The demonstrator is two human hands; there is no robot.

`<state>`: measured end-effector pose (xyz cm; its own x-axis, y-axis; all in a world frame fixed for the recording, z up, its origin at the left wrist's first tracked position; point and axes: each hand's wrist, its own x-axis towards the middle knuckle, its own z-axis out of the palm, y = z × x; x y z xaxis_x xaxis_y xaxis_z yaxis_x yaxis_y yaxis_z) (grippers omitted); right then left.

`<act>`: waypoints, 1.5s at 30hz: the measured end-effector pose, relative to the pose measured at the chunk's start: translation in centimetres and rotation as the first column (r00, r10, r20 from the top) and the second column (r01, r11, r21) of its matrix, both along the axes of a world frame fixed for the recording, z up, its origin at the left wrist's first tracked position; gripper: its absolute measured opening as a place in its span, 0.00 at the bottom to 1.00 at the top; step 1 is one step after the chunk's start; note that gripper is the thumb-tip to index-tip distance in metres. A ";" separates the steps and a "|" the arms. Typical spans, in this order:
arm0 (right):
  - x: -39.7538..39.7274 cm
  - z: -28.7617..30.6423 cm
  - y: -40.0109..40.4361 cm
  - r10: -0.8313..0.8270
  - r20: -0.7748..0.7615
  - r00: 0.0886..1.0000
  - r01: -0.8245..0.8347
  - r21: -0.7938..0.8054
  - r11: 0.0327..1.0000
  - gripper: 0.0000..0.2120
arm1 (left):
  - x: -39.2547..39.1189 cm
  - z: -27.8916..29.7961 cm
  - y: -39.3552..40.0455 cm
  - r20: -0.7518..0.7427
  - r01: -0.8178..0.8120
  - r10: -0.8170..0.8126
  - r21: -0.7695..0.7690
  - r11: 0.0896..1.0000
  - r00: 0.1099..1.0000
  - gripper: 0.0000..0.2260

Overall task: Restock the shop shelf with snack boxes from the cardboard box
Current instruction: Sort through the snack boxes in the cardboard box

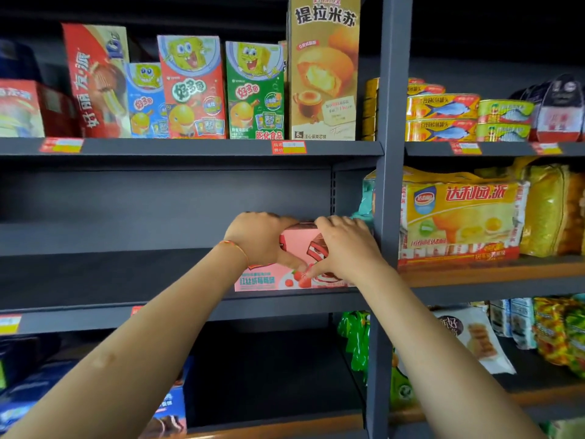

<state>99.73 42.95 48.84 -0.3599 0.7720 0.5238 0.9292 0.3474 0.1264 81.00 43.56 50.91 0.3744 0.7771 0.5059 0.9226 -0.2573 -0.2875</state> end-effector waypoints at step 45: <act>-62.0 -42.0 -31.5 0.038 -0.612 0.790 -0.613 -0.786 0.081 0.10 | -53.4 -47.2 -48.7 0.708 -0.227 0.515 -0.670 0.707 -0.484 0.09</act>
<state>37.73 11.41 6.81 -0.7471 0.5706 -0.3410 0.5235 0.1890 -0.8308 27.55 -5.13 3.68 -0.7853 0.4970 -0.3693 -0.1450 0.4323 0.8900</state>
